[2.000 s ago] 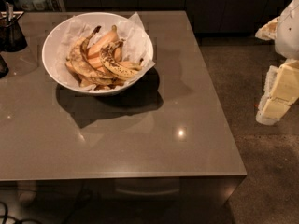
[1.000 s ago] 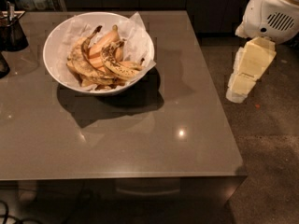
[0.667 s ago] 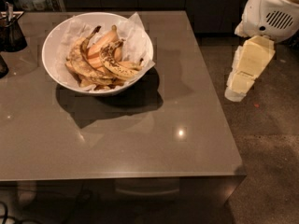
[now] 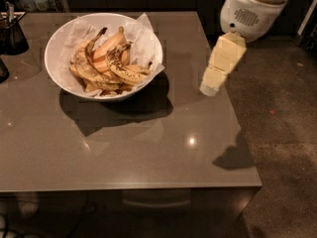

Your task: Pick banana from white bowl

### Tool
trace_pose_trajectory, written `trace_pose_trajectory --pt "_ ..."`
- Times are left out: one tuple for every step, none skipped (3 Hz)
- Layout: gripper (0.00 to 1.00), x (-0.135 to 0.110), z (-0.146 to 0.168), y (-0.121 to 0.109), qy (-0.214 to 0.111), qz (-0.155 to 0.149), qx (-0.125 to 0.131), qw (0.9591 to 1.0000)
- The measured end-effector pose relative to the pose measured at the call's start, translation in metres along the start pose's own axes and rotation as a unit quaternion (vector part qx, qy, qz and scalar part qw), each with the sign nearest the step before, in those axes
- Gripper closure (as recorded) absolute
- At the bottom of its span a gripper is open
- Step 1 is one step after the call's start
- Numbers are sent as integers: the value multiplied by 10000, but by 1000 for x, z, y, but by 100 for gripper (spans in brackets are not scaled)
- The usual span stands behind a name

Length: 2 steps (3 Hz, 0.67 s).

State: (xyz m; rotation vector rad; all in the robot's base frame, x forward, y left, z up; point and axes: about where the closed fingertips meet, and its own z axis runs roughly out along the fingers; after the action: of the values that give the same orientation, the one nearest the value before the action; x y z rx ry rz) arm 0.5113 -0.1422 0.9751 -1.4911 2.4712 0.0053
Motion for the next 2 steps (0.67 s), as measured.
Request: trace_pose_trajectory --pt "0 -37 17 -3 266 301 28 9992" --pt "0 -49 18 -4 137 342 90 9993"
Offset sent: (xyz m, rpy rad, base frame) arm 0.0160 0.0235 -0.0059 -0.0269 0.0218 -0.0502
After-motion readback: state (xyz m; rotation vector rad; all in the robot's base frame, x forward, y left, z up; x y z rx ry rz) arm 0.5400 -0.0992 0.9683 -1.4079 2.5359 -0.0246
